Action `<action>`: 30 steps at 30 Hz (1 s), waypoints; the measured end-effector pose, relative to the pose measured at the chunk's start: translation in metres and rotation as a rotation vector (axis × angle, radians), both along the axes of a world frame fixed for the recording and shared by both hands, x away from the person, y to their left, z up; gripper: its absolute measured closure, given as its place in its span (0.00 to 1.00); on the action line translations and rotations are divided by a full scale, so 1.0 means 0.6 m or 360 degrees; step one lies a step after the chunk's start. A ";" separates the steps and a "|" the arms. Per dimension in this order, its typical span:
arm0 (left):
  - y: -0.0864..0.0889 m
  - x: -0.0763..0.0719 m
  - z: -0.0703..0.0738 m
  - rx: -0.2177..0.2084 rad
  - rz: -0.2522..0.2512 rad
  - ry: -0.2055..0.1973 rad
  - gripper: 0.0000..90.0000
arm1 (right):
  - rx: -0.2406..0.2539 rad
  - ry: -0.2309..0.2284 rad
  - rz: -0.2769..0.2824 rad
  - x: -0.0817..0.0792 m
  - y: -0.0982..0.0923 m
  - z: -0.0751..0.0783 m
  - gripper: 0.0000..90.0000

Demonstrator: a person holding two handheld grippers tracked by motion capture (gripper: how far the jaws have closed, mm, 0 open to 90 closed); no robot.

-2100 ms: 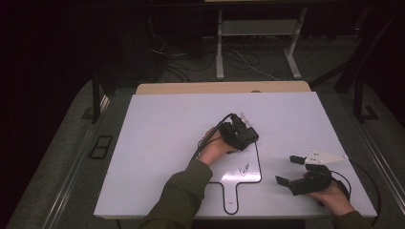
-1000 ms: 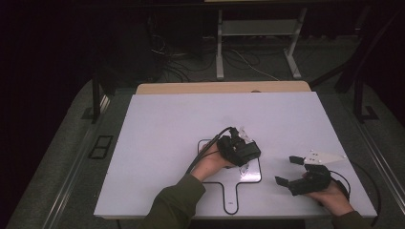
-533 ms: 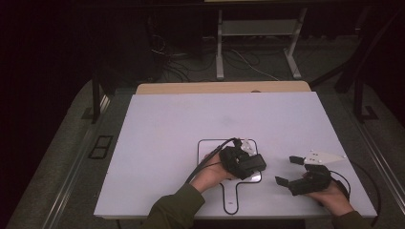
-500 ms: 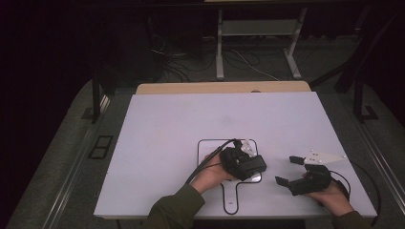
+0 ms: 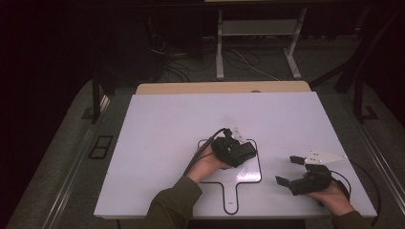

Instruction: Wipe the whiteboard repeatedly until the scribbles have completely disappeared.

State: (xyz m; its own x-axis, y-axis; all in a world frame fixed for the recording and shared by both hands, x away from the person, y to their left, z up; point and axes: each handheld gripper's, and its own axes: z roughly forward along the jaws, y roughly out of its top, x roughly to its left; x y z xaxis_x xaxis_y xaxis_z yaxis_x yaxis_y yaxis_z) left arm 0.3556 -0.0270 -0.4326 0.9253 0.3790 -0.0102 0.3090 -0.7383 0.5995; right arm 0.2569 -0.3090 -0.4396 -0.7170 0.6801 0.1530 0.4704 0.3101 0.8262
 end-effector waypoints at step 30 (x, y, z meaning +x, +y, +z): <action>-0.018 -0.042 0.002 0.0043 -0.0135 -0.0011 0.43 | -0.0003 0.0000 -0.0006 0.000 0.001 0.000 0.00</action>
State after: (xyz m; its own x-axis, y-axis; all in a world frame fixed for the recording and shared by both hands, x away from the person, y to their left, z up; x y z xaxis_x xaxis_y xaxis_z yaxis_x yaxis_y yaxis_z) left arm 0.3303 -0.0381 -0.4311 0.9542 0.2991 0.0052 0.2406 -0.7776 0.5809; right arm 0.2571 -0.3084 -0.4396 -0.7145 0.6830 0.1516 0.4716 0.3100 0.8255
